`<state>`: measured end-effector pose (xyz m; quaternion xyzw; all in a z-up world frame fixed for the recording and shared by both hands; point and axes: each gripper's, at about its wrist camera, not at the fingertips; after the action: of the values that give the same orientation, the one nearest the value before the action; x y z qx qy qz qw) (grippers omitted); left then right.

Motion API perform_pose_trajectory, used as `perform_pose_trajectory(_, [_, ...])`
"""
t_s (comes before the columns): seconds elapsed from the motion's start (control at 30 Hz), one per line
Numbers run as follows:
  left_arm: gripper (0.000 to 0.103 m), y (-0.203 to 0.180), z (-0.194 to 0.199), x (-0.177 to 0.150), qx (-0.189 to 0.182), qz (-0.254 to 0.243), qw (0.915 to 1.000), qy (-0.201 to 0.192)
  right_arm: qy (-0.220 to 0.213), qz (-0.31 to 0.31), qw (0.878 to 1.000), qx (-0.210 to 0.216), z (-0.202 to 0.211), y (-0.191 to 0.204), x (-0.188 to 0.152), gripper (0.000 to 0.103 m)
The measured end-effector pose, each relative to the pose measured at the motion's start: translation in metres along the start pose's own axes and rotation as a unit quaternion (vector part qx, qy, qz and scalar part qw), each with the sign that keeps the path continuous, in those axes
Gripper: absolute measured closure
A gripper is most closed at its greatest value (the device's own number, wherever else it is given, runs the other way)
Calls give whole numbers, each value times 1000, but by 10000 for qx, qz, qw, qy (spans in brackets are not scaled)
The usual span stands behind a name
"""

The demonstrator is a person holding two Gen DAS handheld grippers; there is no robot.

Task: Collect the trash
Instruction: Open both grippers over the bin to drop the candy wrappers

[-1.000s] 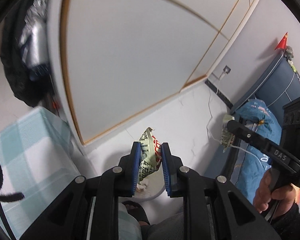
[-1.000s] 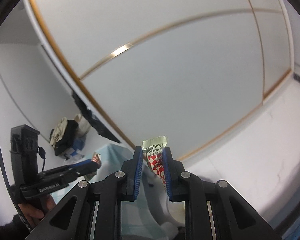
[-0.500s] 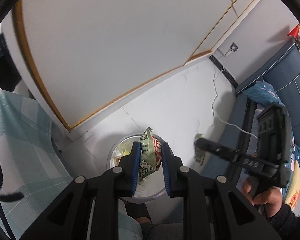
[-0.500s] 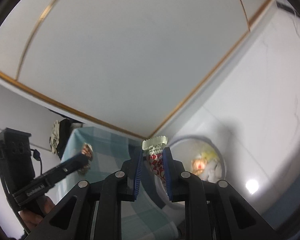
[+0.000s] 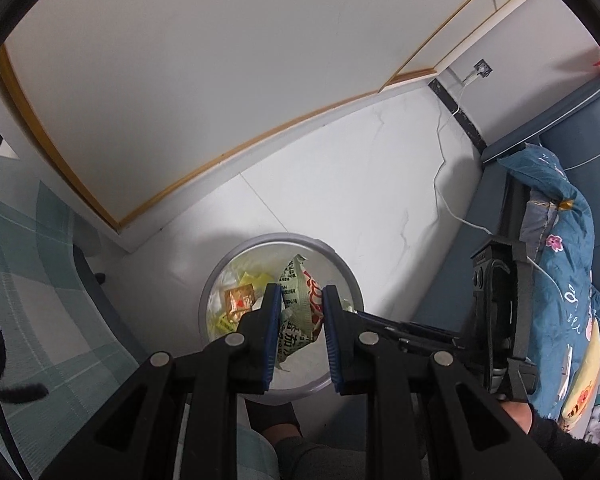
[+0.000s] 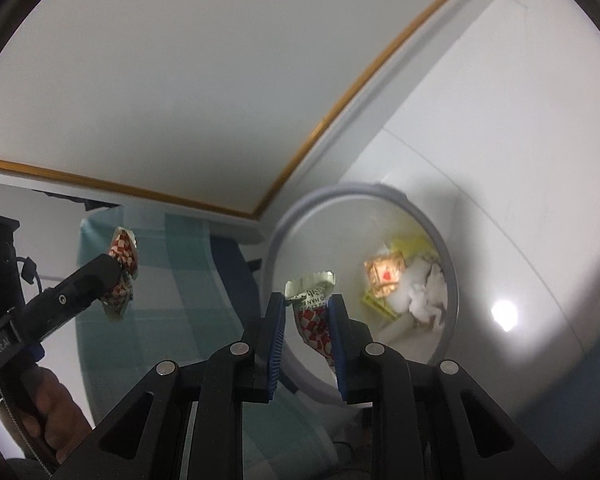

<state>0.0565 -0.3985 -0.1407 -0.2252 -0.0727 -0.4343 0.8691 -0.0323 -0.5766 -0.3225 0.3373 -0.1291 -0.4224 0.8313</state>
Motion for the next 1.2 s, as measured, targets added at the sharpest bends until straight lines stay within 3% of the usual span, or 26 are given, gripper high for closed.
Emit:
perform_pose_trajectory(0.2, [87,2,-8,0,-36,144,9998,136,134,-173,9997,96,-3,-16,-2,80])
perform_pose_trajectory(0.4, [87,1,-19,-2,-96,306,9990,310,-20,-257,9997,-58,15,-27,-3,77])
perform_pose_trajectory(0.57, [87,-7,-28,0,-90,260,9985,480,-285,-246,9989,-285,46,-36,-3,64])
perform_pose_trajectory(0.8, [87,-12,-45,0,-50,345,9971,684,-730,-308,9961,-382,83,-41,-2,37])
perform_pose_trajectory(1.2, [86,-11,-67,-7,-182,462,9912,1230,-645,-406,9968,-255,80,-46,-7,33])
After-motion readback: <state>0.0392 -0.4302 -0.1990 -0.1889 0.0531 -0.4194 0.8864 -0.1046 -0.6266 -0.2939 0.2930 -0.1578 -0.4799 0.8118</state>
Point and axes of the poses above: each gripper's, at about its wrist camera, not at the fingertips, and z roughly against the way its jaws point, y to its left, x to its top, and after that the axes turned 10 degrees about -z, right-handed
